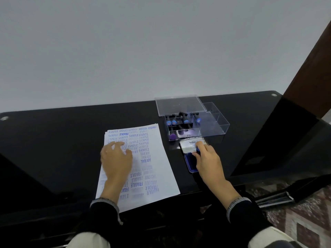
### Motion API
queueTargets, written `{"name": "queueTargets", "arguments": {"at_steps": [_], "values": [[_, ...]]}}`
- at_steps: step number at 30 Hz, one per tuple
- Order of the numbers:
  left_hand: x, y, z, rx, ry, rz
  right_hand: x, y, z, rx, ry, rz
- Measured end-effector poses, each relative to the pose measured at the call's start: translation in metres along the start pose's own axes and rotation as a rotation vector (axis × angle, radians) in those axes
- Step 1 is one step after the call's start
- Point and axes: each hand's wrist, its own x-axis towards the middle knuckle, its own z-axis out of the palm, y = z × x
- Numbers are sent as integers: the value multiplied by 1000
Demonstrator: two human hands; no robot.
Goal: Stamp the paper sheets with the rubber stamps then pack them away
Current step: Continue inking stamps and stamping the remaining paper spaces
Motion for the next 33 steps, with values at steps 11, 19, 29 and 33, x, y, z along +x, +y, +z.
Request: {"name": "queueTargets", "arguments": {"at_steps": [11, 19, 29, 33], "values": [[22, -13, -19, 46, -113, -279, -1, -6, 0, 143, -22, 143], [33, -21, -23, -260, -196, -270, 1, -8, 3, 250, -7, 273], [13, -40, -22, -277, -75, 11, 3, -5, 5, 150, -46, 200], [13, -42, -19, -265, -71, 26, 7, -3, 3, 221, -41, 226]]}}
